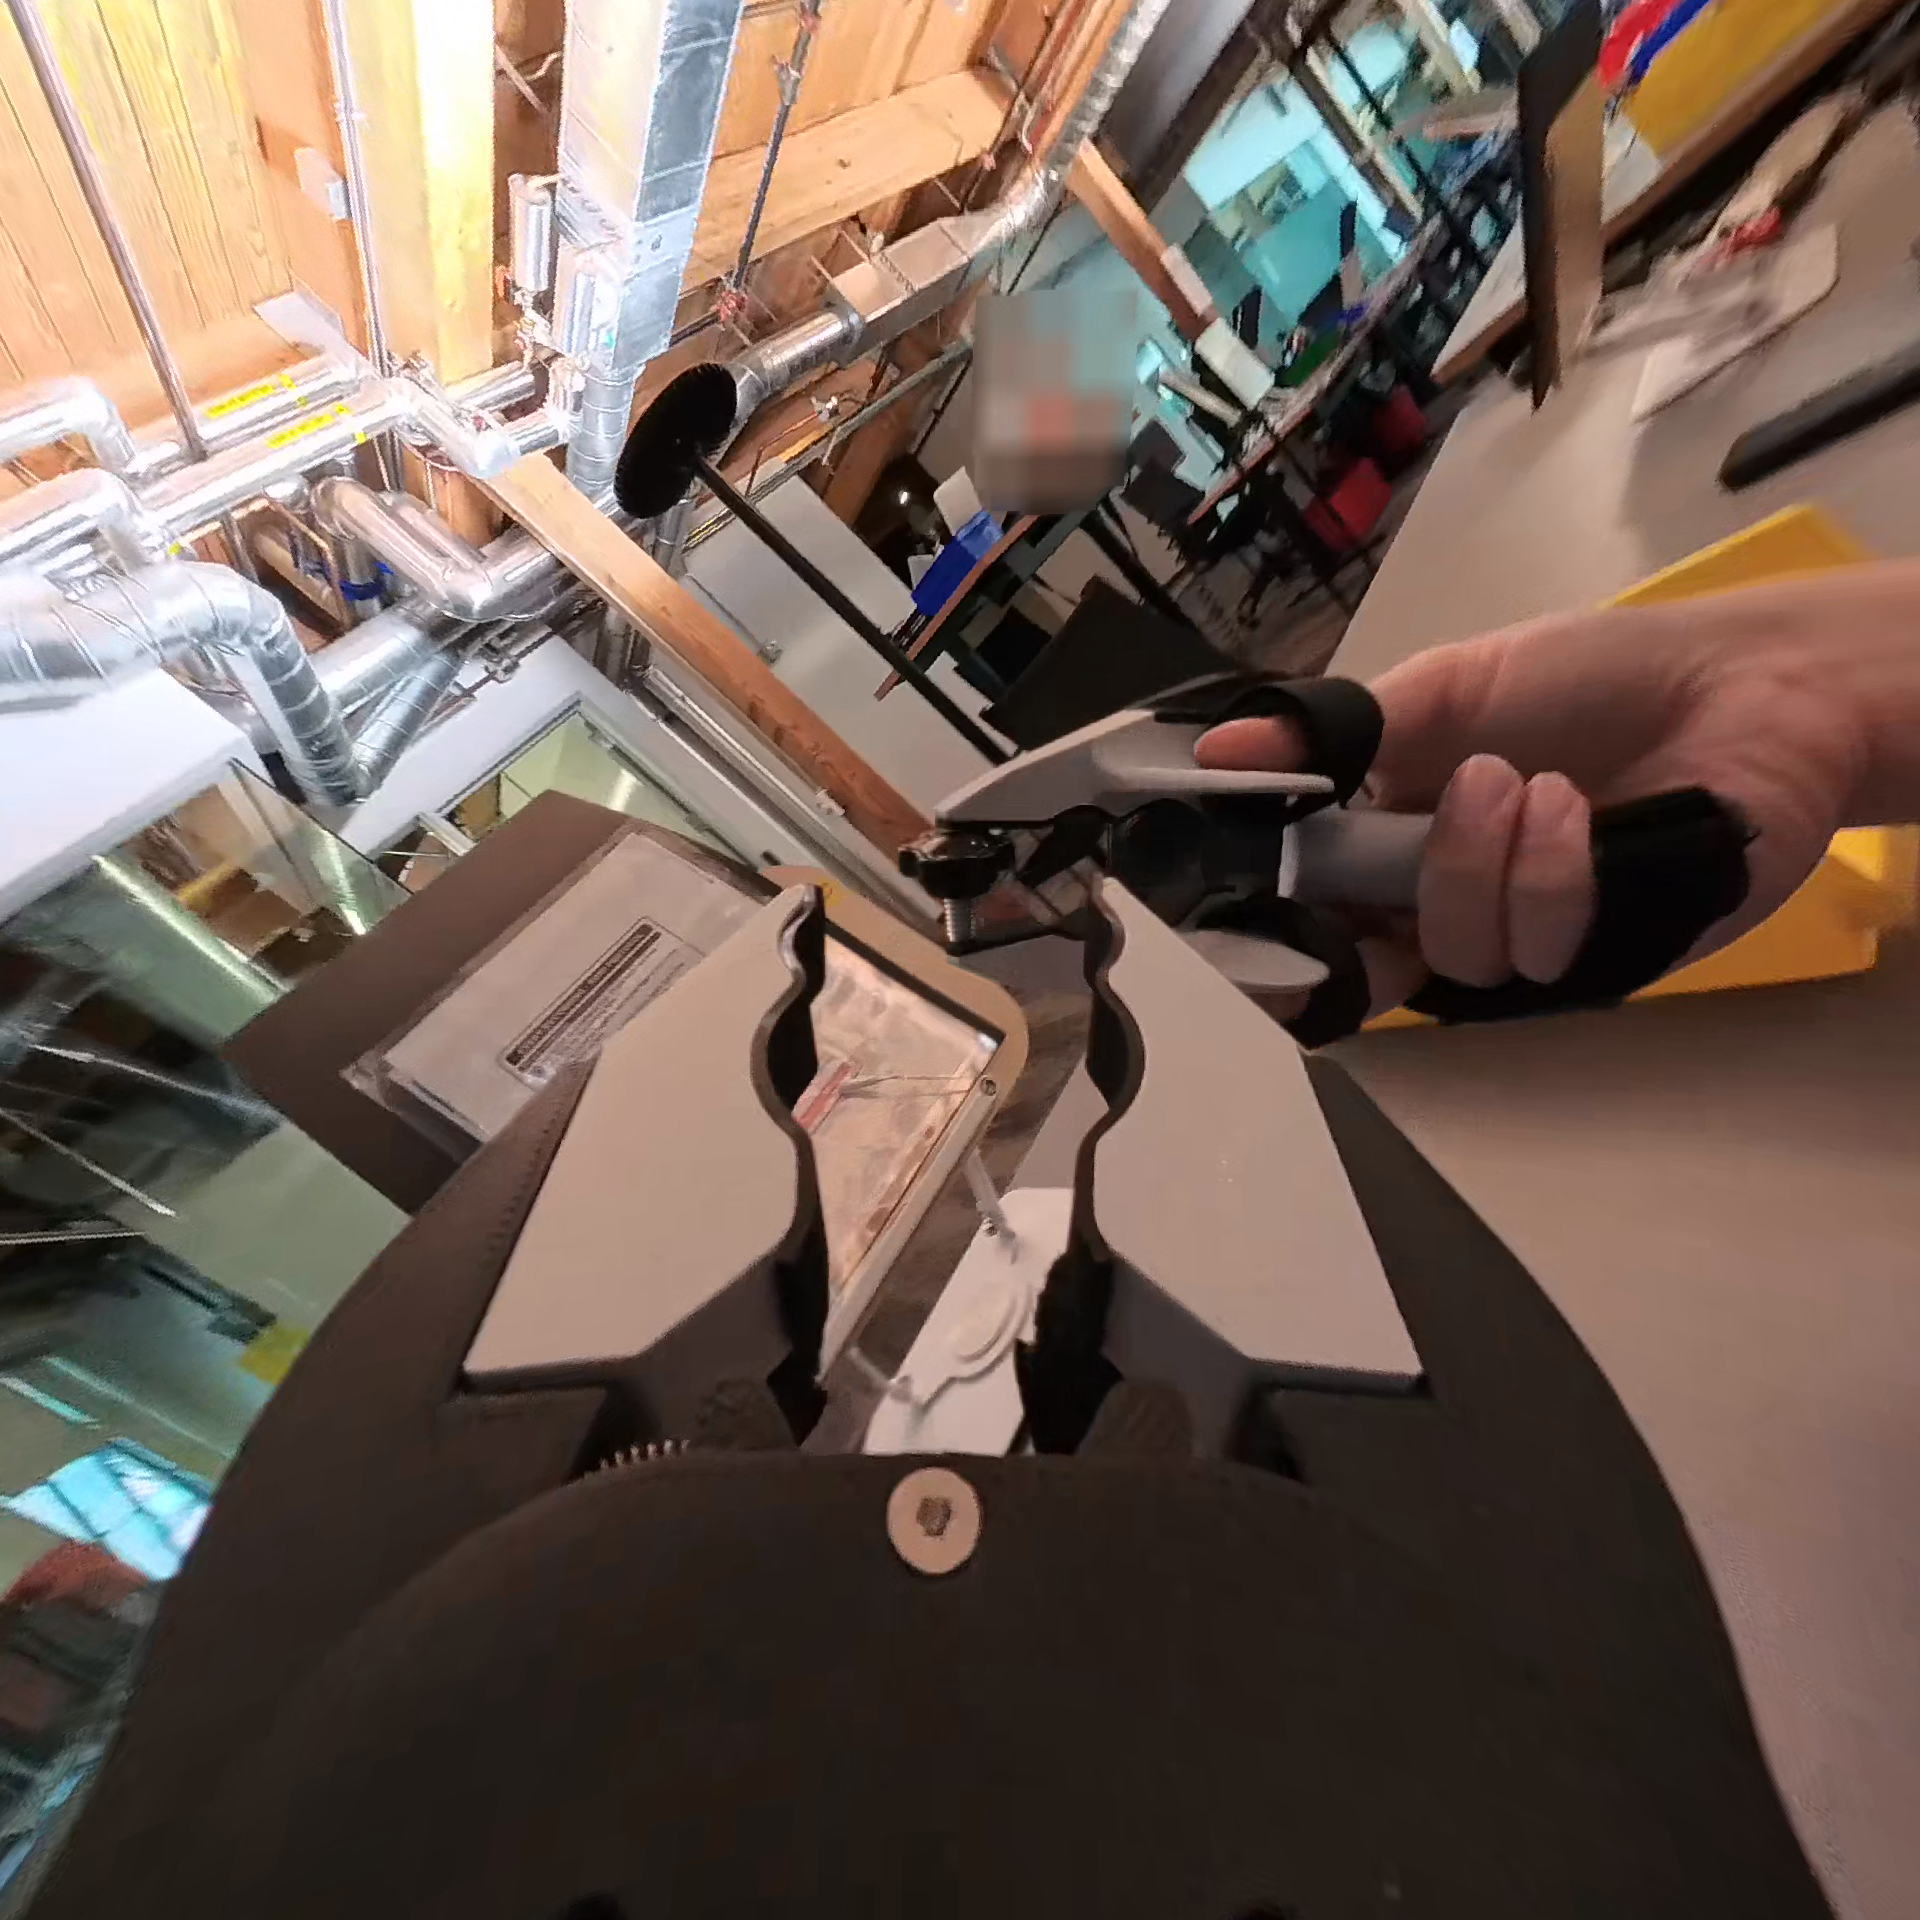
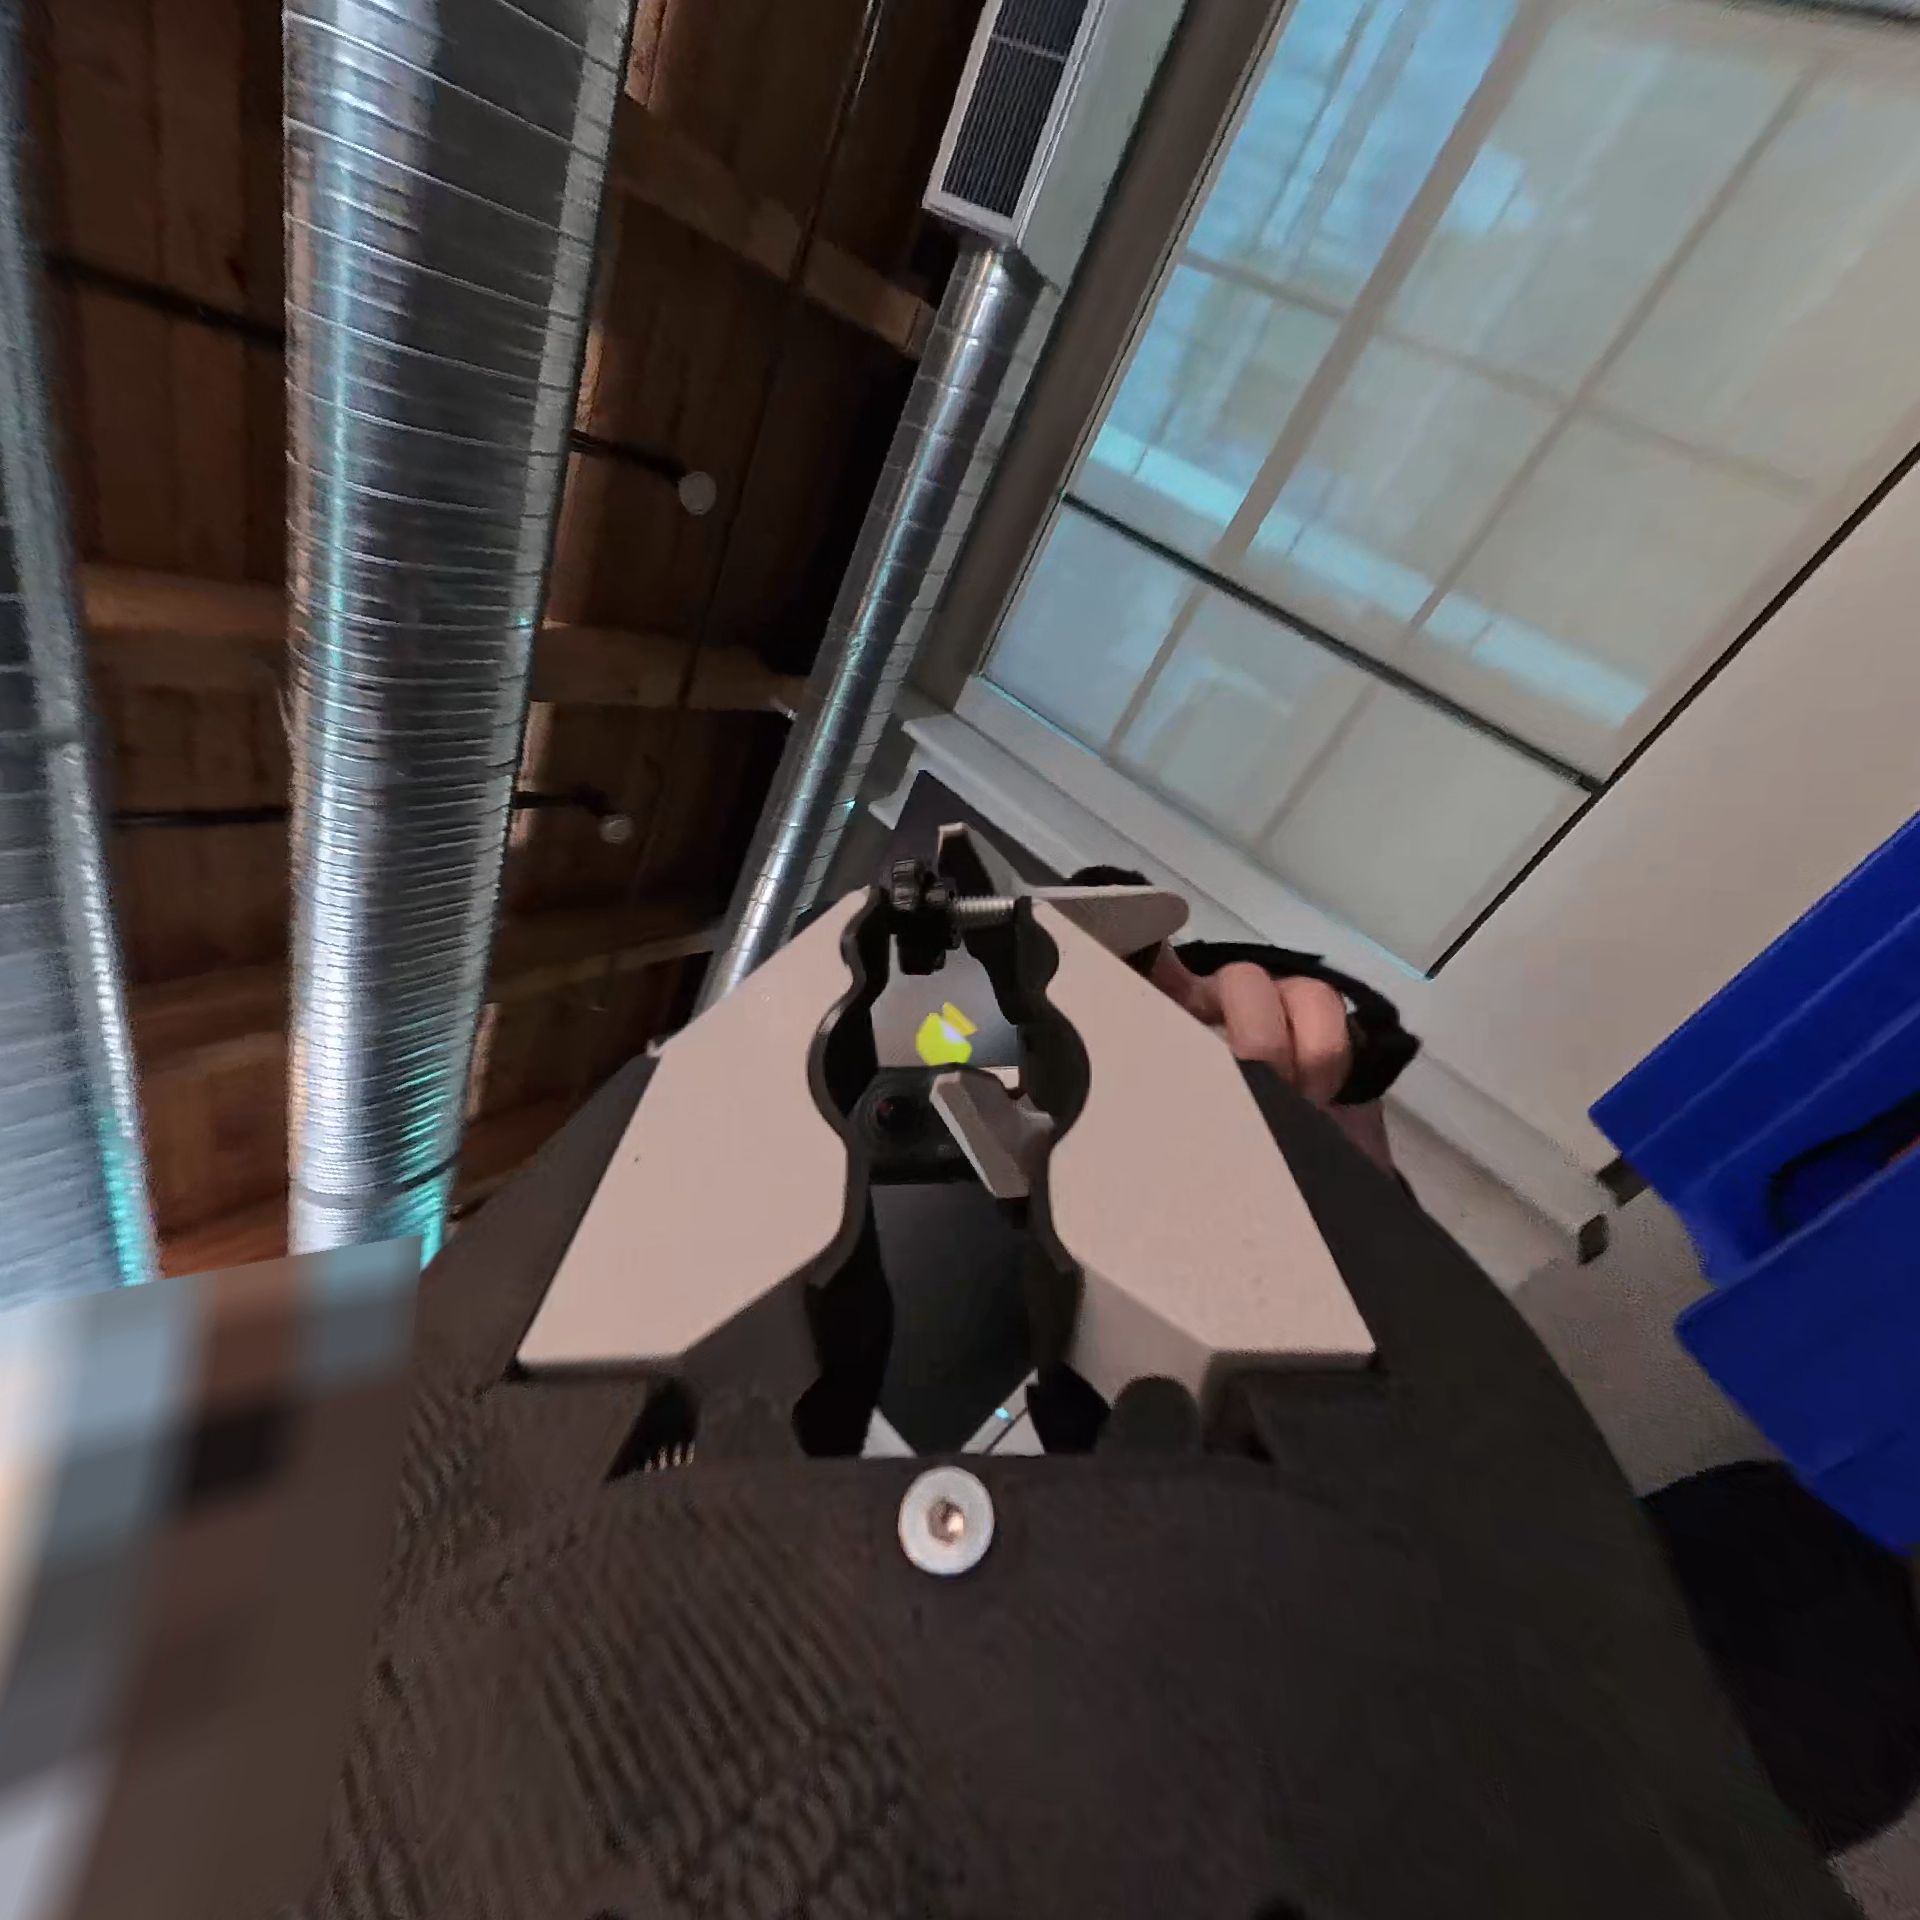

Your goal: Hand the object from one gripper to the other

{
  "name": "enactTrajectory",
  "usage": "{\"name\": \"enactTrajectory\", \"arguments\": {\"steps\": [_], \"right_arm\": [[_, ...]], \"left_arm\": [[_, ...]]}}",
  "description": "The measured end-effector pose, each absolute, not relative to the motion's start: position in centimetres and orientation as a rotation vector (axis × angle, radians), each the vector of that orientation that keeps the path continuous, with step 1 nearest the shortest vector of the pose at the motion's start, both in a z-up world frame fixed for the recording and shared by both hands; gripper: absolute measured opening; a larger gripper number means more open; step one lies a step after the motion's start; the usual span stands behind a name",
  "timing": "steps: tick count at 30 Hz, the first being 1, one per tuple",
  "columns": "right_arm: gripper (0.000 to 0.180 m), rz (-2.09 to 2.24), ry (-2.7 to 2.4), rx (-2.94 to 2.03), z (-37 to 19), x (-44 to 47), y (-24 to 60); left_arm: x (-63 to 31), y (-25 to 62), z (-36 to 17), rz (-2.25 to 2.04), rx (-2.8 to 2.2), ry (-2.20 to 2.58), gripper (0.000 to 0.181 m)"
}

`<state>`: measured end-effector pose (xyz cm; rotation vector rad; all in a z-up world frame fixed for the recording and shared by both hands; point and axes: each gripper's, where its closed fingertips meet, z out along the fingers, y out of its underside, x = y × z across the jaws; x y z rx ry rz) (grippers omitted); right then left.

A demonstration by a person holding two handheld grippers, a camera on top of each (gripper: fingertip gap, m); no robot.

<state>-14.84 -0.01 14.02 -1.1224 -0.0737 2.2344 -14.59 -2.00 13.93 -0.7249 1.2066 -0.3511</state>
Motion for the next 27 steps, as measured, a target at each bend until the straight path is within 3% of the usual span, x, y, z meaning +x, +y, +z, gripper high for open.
{"name": "enactTrajectory", "arguments": {"steps": [14,27], "right_arm": [[0.022,2.245,-0.222,-1.239,12.7,-17.3,-1.3],[0.025,2.067,-0.303,-1.299,12.6,-17.0,-1.2]], "left_arm": [[-14.3,-1.8,12.5,-0.300,-0.728,1.275,0.022],[-14.3,-2.1,12.5,-0.265,-0.695,1.287,0.021]]}}
